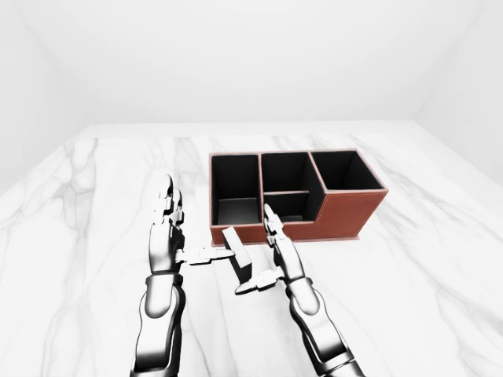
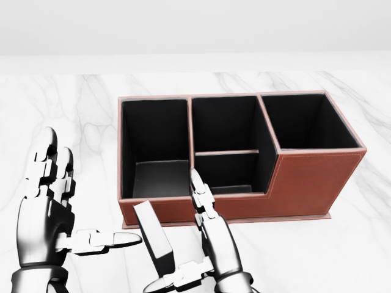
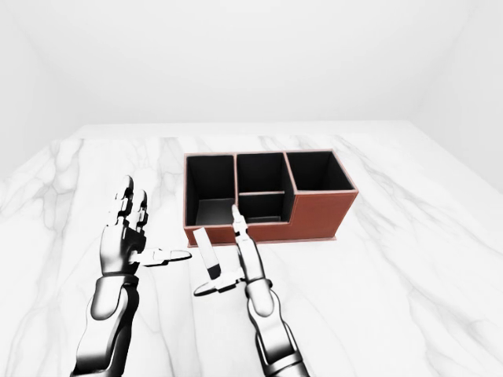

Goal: Pick up the book and place it in the right compartment of the caddy.

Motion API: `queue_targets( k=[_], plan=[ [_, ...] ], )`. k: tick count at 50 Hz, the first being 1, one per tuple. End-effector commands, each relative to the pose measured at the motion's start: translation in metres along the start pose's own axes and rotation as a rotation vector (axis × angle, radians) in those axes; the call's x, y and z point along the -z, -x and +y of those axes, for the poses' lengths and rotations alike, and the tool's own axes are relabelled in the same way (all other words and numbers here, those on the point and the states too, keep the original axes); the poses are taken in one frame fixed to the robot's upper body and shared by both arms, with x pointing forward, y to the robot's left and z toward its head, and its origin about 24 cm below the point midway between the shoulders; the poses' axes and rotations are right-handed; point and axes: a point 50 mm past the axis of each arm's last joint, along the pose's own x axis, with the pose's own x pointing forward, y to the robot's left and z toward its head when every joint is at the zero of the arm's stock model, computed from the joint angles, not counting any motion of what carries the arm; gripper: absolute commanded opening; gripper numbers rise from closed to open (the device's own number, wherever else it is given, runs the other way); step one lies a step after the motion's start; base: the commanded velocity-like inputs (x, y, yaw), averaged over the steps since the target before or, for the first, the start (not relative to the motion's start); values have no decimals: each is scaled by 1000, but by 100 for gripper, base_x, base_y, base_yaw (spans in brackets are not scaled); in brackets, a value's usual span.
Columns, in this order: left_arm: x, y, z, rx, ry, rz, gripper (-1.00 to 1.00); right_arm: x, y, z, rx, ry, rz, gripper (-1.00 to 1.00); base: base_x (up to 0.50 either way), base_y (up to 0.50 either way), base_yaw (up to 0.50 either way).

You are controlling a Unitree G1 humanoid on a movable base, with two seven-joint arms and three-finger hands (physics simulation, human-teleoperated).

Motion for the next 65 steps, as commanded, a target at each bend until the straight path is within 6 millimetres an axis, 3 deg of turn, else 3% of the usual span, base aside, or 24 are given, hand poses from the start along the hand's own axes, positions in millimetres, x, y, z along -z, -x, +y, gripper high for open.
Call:
queue_targets(
  k=[1,3,4,20,21,25,35,36,39,47,49,54,63,65],
  plan=[
    [2,1,-1,11,21,8,100,9,-2,4,2,-2,40,100,0,0,0],
    [2,0,-1,11,21,10,100,8,-3,4,0,-3,37,100,0,0,0],
    [2,1,-1,11,21,7,100,19,-3,5,-1,-2,86,100,0,0,0],
    [1,0,0,11,22,6,100,19,-9,10,-13,-4,91,100,0,0,0],
    [2,0,0,11,22,7,100,36,-8,10,-14,-1,166,100,0,0,0],
    [2,0,0,11,22,7,100,23,-9,11,-16,-3,108,100,0,0,0],
    [3,0,0,11,20,13,100,30,-10,15,-26,6,143,100,0,0,0],
    [4,0,0,11,20,16,100,43,-9,15,-27,10,202,100,0,0,0],
    [4,0,0,11,21,15,100,35,-11,16,-29,9,167,100,0,0,0],
    [4,0,0,13,20,17,100,41,-10,17,-33,11,197,100,0,0,0],
    [4,0,0,12,21,17,100,62,-8,17,-35,19,297,100,0,0,0],
    [4,0,-1,13,21,17,100,45,-12,19,-39,11,215,100,0,0,0],
    [4,0,-1,13,23,18,100,48,-14,22,-50,15,232,100,0,0,0],
    [4,0,-1,13,23,16,100,56,-13,22,-52,21,272,100,0,0,0]
  ],
)
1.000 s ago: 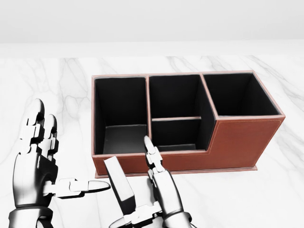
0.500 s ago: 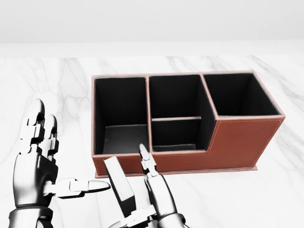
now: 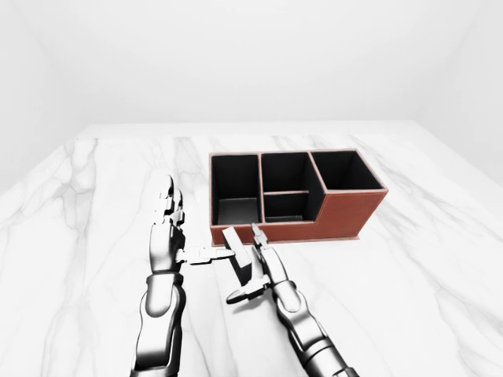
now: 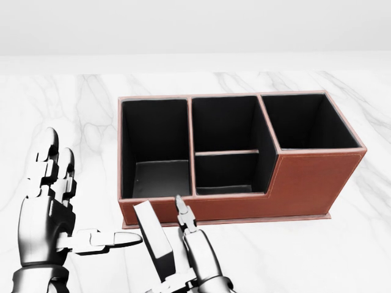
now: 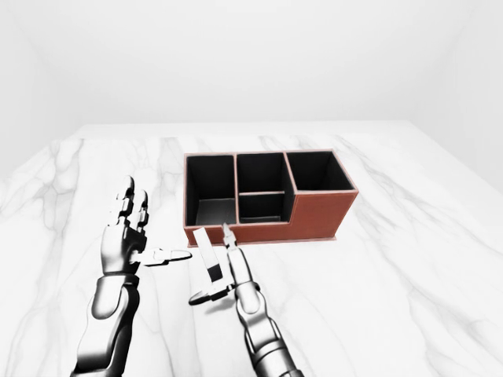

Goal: Pick up the book and place it in the right compartment of the caddy.

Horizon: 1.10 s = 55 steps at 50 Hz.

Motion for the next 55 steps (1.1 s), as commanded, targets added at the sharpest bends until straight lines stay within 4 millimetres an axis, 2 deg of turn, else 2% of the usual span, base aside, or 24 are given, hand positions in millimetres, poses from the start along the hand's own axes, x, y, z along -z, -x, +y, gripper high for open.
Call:
queue_targets(
  k=[1,4,5,8,9,10,15,17,18,19,23,24,28,31,34,35,38,39,41,42,44,49,50,55],
  plan=[
    [2,1,-1,11,21,8,100,18,-4,0,3,12,93,100,0,0,0],
    [2,1,-1,11,22,8,100,24,-4,1,-4,10,121,100,0,0,0],
    [1,1,-1,11,22,6,100,4,-3,2,-10,7,27,100,0,0,0],
    [1,1,-1,11,22,7,100,-3,-1,3,-17,17,-10,90,0,0,0],
    [2,1,-1,11,22,7,100,-3,0,4,-22,18,-13,63,0,0,0],
    [2,1,-1,11,22,7,100,-2,0,4,-23,19,-10,-100,0,0,0],
    [2,1,0,11,23,9,100,1,0,4,-19,22,4,-100,0,0,0],
    [2,1,0,11,23,9,100,21,-1,3,-14,30,99,-100,0,0,0],
    [2,1,0,11,23,11,100,8,0,3,-14,24,36,-100,0,0,0],
    [3,1,0,11,23,12,100,15,0,3,-12,26,71,-100,0,0,0],
    [2,1,0,11,23,10,100,-3,2,1,-6,18,-17,-100,0,0,0],
    [2,1,0,11,23,9,100,5,2,1,-4,21,20,-100,0,0,0],
    [2,1,-1,12,23,10,100,-13,4,-1,2,20,-66,-100,0,0,0],
    [2,1,-1,12,22,8,100,-1,3,-2,8,21,-11,-100,0,0,0],
    [2,1,-1,12,23,9,100,-3,3,-3,10,19,-20,-100,0,0,0],
    [3,1,-1,13,22,13,100,-23,5,-4,10,12,-110,-100,0,0,0],
    [3,1,-1,13,22,12,100,-36,7,-6,12,10,-170,-100,0,0,0],
    [2,1,-1,13,22,11,100,-28,6,-6,12,10,-135,-100,0,0,0],
    [3,1,0,13,22,15,100,-54,11,-7,10,4,-248,-100,0,0,0],
    [3,1,-1,13,22,12,100,-45,10,-7,10,4,-211,-100,0,0,0],
    [2,1,0,12,22,11,100,-66,15,-8,10,1,-305,-100,0,0,0],
    [2,1,-1,12,22,10,100,-73,18,-9,10,-7,-324,-100,0,0,0],
    [2,1,-1,12,22,7,100,-62,15,-9,10,-7,-289,-100,0,0,0],
    [2,1,-1,12,23,11,100,-73,19,-10,9,-7,-330,-100,0,0,0]
  ],
)
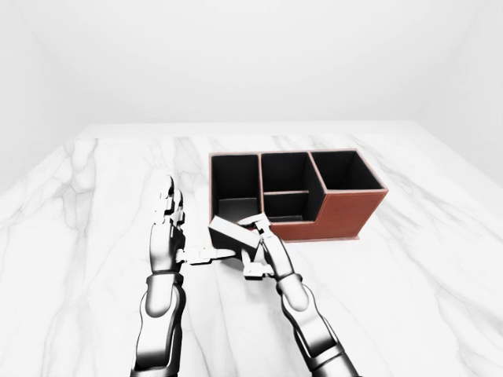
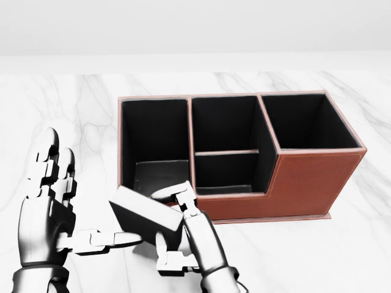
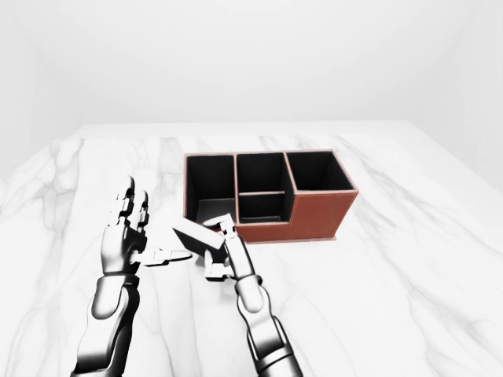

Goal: Pick up the book and place it in the right compartment of the caddy.

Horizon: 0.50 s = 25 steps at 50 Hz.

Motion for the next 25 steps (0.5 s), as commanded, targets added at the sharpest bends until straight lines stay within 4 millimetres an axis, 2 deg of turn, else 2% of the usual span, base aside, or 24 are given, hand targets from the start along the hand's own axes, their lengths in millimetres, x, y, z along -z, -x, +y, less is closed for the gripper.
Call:
queue_targets(
  k=[1,19,21,25],
  plan=[
    [2,1,-1,10,20,10,100,-27,1,-7,24,-72,-108,-100,0,0,0],
    [1,1,-1,11,21,5,100,-47,-1,-19,44,-59,-139,-100,0,0,0],
    [1,1,-1,12,21,4,100,-45,-1,-19,46,-57,-142,-100,0,0,0],
    [2,1,-1,12,21,7,100,-57,-2,-24,51,-52,-154,-100,0,0,0]
  ],
)
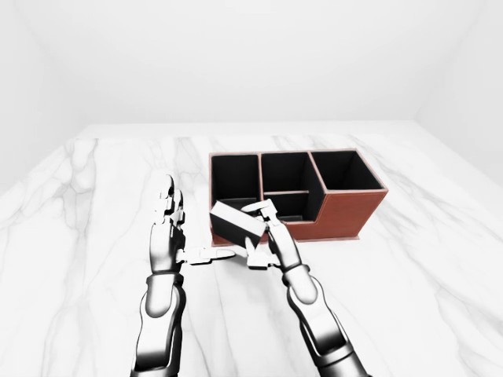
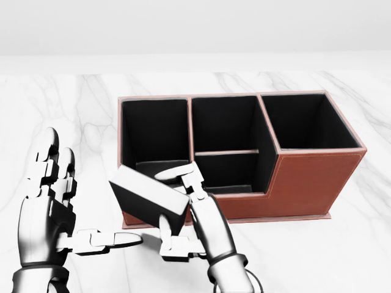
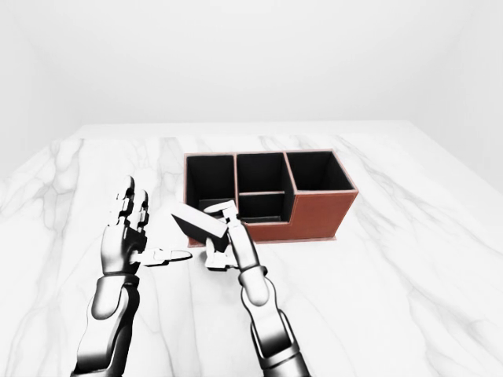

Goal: Pick up the book and place it in the right compartment of the caddy.

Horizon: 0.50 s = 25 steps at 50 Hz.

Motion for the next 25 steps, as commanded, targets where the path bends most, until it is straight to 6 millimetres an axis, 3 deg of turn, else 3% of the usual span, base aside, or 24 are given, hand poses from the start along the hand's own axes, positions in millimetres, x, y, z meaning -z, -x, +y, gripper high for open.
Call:
queue_targets(
  k=[1,3,5,17,19,21,25],
  plan=[
    [3,1,-1,11,20,13,100,-25,-4,-12,35,-54,-69,-100,0,0,0],
    [3,1,-1,11,20,14,100,-20,-5,-12,37,-46,-78,-100,0,0,0],
    [2,1,-1,12,19,9,100,-41,-6,-16,39,-37,-136,-100,0,0,0],
    [5,0,-1,14,17,19,100,-88,-7,-30,51,3,-337,-100,0,0,0],
    [4,0,-1,13,17,18,100,-79,-8,-31,53,2,-300,-100,0,0,0],
    [5,0,-1,14,17,20,100,-105,-5,-35,59,21,-409,-100,0,0,0],
    [4,1,-1,14,17,18,100,-119,-4,-40,65,42,-472,-100,0,0,0]
  ],
)
